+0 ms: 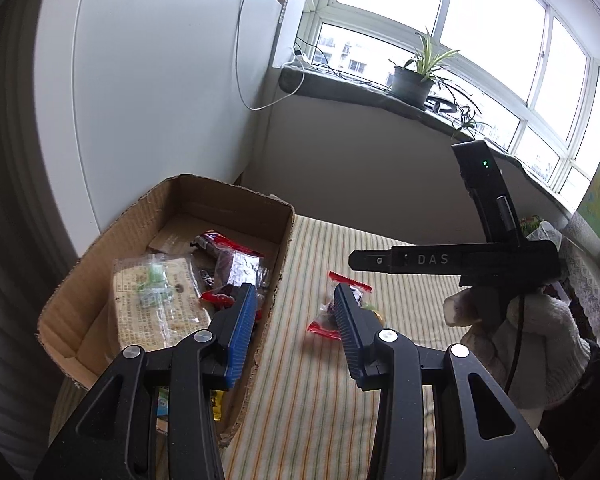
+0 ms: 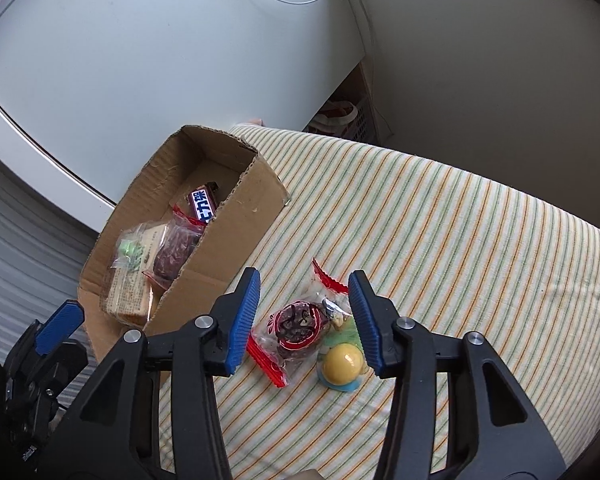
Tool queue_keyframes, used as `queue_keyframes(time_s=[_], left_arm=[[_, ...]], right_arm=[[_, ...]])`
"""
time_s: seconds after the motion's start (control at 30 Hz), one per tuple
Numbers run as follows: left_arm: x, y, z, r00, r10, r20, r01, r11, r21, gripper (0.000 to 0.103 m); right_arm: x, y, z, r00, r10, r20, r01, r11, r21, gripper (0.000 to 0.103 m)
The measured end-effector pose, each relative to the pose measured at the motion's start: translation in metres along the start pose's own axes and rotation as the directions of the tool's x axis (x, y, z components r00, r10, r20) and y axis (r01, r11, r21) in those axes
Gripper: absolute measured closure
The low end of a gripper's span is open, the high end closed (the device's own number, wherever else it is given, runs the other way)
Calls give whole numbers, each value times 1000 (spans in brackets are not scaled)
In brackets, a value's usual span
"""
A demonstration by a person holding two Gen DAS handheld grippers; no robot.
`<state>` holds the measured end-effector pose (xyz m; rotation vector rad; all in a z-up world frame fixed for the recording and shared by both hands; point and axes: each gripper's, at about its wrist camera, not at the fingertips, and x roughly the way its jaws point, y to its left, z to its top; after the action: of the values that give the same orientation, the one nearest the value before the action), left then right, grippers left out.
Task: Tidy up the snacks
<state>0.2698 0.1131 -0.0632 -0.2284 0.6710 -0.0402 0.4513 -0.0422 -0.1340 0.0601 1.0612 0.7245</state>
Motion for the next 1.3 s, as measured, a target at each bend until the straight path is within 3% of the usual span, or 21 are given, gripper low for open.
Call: queue_keyframes(time_s=[0.23, 0.43, 0.7, 0.83, 1.0, 1.2, 1.3], left_arm=[[-3, -2, 1, 1000, 7, -7, -7, 1000, 3, 64], [-7, -2, 0, 1000, 6, -9, -6, 1000, -3, 64], [-11, -1, -4, 1000, 0, -10, 0, 1000, -25, 64], [-10, -8, -11, 1000, -19, -18, 19, 1000, -25, 64], [-4, -22, -21, 998, -52, -45, 51, 998, -22, 64], [3, -50, -30, 992, -96, -77, 97, 995, 5, 64], [9, -65, -35, 988, -119, -99, 122, 992, 23, 64]], right_arm=[[30, 6, 0, 998, -42, -37, 40, 998, -47, 60], [52, 24, -13, 988, -127, -83, 110, 976, -186, 64], [31, 25, -48, 984, -132, -116, 96, 957, -275, 69], [14, 23, -75, 975, -190, -116, 143, 932, -332, 69], [-17, -5, -110, 973, -200, -113, 159, 942, -294, 69], [-52, -44, -138, 976, -201, -81, 185, 968, -168, 69], [-82, -63, -143, 990, -142, -16, 140, 989, -54, 69]])
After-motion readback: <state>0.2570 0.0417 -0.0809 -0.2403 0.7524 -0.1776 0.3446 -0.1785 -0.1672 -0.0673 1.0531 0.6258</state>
